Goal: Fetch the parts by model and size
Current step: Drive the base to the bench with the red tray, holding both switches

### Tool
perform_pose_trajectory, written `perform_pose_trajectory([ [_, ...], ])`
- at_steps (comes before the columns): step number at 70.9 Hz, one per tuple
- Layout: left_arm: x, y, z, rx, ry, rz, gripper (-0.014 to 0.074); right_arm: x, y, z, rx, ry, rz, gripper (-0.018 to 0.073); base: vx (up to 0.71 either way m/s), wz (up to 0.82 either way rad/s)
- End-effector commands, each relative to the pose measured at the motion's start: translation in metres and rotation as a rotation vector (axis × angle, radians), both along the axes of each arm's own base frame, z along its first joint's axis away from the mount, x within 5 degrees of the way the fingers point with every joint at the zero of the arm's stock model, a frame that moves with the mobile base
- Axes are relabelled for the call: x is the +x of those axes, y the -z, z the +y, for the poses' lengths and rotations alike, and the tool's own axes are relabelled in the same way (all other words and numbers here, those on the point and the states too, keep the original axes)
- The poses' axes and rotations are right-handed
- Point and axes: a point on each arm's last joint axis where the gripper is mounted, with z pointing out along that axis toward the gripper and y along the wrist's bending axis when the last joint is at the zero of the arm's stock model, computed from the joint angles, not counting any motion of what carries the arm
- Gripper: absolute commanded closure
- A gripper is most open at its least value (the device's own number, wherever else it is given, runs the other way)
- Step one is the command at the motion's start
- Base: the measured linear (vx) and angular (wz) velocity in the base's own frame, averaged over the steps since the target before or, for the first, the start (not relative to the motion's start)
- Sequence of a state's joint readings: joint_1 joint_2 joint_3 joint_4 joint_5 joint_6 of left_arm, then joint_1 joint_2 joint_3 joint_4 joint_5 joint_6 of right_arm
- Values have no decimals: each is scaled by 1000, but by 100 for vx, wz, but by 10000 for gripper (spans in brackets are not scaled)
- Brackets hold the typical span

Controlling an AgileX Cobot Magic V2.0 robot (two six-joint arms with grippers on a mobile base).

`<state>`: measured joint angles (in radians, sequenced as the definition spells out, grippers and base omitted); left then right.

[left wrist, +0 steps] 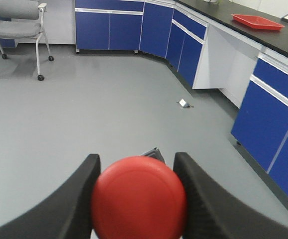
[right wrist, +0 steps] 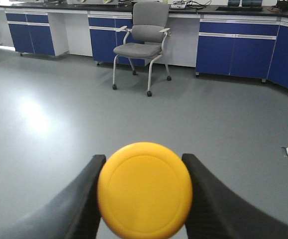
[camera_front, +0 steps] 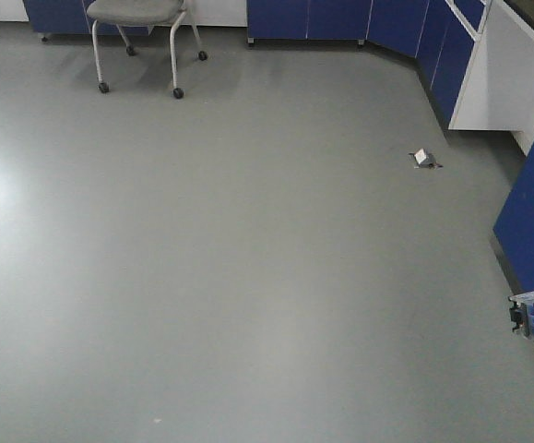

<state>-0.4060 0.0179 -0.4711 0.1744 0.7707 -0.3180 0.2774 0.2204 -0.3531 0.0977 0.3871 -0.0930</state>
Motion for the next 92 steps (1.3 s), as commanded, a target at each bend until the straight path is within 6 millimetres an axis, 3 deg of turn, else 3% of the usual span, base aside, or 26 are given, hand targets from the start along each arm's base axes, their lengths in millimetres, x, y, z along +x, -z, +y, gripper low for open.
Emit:
perform_pose_trajectory([
  [1, 1, -14, -1, -26, 13, -79, 603, 1, -17, -1, 27, 10, -97, 569, 73, 1],
  [92, 1, -14, -1, -26, 13, -79, 603, 1, -16, -1, 27, 10, -96, 569, 72, -4],
])
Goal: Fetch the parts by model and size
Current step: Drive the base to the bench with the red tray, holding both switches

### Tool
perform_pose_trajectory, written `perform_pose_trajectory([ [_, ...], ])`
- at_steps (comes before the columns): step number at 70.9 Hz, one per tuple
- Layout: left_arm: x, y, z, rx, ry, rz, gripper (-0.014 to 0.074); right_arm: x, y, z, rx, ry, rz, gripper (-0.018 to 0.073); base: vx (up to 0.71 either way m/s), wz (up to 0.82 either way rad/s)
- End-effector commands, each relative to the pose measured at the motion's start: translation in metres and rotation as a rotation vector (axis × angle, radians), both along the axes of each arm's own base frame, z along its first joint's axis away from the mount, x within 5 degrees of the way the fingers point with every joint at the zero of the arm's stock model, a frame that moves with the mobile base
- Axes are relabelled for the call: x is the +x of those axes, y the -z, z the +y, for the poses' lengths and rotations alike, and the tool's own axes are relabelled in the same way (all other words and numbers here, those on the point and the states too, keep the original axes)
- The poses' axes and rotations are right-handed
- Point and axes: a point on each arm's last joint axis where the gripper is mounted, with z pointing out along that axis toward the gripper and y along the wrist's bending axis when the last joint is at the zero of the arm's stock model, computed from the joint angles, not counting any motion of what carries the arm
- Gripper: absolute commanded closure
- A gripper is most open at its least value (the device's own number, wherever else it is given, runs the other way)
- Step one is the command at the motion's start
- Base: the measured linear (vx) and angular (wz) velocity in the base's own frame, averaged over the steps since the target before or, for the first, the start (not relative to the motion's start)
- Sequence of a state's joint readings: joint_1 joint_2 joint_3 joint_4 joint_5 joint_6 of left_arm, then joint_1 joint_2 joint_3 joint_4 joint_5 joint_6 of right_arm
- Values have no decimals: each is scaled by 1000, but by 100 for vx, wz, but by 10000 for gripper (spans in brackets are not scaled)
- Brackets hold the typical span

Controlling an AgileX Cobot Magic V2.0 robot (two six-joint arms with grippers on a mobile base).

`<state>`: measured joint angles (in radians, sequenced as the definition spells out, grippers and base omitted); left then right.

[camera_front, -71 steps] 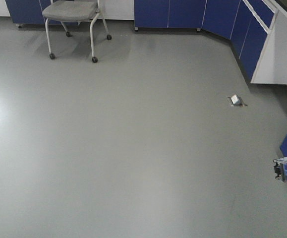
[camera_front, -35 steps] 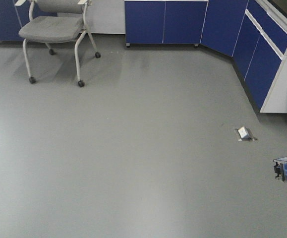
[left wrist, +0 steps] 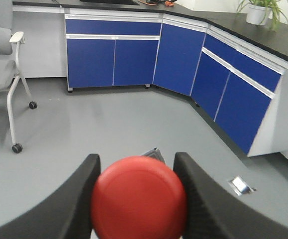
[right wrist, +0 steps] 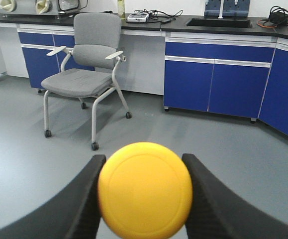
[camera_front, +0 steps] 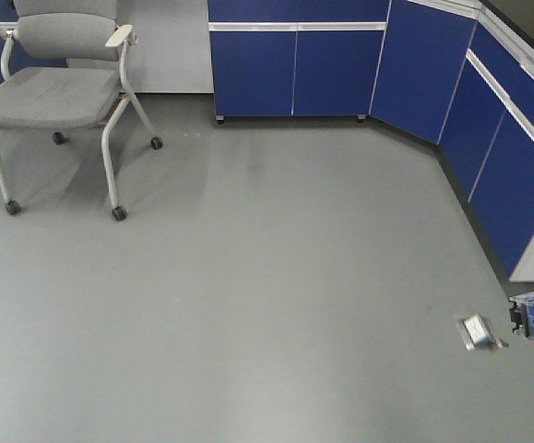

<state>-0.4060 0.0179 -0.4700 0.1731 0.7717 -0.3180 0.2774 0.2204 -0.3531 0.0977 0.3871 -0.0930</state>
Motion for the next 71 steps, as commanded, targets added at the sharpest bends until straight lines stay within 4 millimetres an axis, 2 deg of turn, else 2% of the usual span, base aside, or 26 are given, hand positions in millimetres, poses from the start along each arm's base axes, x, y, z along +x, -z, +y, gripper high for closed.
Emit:
perform_pose_trajectory([
  [1, 1, -14, -1, -26, 13, -81, 603, 1, -16, -1, 27, 10, -96, 569, 70, 2],
  [40, 1, -14, -1, -25, 12, -81, 603, 1, -17, -1, 27, 10, -97, 569, 65, -5],
  [71, 1, -14, -1, -26, 12, -82, 603, 1, -16, -1, 27, 10, -96, 569, 52, -15],
])
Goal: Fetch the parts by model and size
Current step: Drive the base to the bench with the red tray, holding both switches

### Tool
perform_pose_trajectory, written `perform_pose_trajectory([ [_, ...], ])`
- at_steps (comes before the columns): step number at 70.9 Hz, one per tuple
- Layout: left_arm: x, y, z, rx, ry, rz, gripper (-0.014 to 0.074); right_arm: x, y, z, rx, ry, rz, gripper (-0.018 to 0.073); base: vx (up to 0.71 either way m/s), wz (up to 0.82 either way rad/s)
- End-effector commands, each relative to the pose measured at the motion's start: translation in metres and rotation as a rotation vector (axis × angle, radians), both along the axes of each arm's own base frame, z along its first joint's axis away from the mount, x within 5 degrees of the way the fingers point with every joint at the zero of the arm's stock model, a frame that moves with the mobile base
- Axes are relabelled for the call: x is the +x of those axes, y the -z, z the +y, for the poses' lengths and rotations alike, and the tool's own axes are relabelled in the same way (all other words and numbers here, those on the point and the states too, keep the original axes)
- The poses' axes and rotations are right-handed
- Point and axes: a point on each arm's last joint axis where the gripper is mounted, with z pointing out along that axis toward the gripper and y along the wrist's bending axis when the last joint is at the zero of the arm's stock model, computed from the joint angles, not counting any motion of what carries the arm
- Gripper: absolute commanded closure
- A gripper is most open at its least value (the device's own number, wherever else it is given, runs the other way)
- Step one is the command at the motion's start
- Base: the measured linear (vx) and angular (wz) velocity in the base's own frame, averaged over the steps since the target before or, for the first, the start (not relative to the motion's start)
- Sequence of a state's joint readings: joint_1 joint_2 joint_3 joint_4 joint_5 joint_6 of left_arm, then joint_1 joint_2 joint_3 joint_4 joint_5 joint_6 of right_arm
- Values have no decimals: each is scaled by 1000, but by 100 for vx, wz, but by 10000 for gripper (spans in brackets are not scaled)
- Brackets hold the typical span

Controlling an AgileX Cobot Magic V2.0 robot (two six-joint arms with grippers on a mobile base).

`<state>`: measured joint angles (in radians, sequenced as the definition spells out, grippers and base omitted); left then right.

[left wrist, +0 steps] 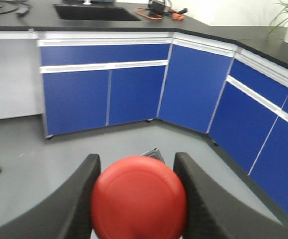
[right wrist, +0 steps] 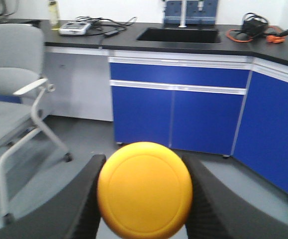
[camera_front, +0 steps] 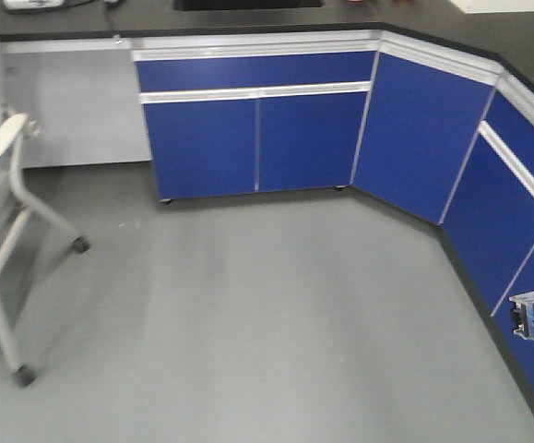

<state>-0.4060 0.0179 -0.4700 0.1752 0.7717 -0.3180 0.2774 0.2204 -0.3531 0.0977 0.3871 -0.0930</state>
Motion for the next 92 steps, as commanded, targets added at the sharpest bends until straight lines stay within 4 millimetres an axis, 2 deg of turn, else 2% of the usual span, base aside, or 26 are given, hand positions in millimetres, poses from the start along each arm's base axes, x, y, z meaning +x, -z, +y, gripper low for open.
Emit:
perform_pose_trajectory([
  [1, 1, -14, -1, -27, 13, -80, 603, 1, -16, -1, 27, 10, -96, 569, 44, -42],
  [16, 1, -14, -1, -27, 13, -80, 603, 1, -16, -1, 27, 10, -96, 569, 41, -65],
  [37, 1, -14, -1, -27, 13, -79, 603, 1, -16, -1, 27, 10, -96, 569, 32, -101],
  [92, 1, -14, -1, -27, 13, -79, 603, 1, -16, -1, 27, 10, -96, 569, 20, -92],
])
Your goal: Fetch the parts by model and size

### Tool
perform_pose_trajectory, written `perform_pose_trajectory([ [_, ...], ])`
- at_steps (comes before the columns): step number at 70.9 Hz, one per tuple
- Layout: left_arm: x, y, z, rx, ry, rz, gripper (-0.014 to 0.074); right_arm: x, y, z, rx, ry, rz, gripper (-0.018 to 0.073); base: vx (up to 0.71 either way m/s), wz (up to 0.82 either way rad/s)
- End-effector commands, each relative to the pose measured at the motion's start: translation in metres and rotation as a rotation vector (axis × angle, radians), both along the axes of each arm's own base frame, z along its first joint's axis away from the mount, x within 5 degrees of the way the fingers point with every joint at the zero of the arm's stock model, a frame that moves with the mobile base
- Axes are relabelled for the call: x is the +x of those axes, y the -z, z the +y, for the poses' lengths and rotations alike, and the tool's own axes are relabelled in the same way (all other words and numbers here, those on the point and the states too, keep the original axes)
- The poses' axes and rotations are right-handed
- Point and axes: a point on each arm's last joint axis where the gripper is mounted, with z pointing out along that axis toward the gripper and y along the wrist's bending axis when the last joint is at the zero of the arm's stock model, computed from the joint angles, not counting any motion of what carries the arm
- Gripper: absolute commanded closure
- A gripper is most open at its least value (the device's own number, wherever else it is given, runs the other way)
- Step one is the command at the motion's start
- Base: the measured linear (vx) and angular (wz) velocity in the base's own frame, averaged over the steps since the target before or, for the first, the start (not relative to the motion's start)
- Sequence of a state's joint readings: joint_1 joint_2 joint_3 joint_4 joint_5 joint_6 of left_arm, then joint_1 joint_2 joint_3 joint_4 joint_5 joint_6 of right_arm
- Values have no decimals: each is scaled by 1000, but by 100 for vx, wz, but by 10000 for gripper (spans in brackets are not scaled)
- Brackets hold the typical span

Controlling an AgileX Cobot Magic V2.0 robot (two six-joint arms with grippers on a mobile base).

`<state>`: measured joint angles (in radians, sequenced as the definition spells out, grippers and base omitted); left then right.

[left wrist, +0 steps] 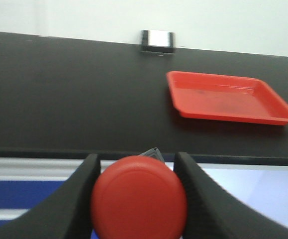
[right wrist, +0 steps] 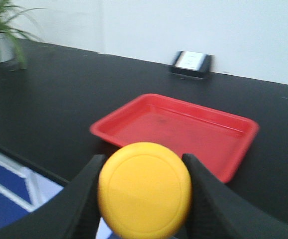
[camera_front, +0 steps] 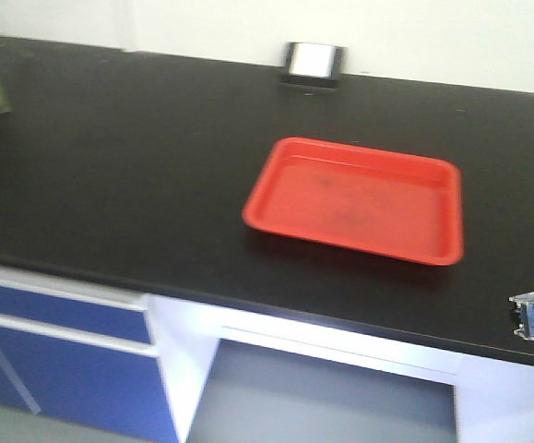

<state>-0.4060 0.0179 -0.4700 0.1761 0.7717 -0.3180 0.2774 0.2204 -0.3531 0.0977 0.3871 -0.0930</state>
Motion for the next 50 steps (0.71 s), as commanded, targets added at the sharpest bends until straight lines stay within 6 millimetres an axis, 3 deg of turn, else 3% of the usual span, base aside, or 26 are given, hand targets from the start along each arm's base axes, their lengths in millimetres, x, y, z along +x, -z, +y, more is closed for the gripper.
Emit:
perform_pose_trajectory([
  [1, 1, -14, -1, -27, 14, -79, 603, 1, -16, -1, 27, 10, -96, 569, 14, -79],
  [25, 1, -14, -1, -27, 14, -79, 603, 1, -16, -1, 27, 10, -96, 569, 13, -60],
  [50, 1, -14, -1, -27, 14, -79, 603, 1, -16, -1, 27, 10, -96, 569, 13, -14],
])
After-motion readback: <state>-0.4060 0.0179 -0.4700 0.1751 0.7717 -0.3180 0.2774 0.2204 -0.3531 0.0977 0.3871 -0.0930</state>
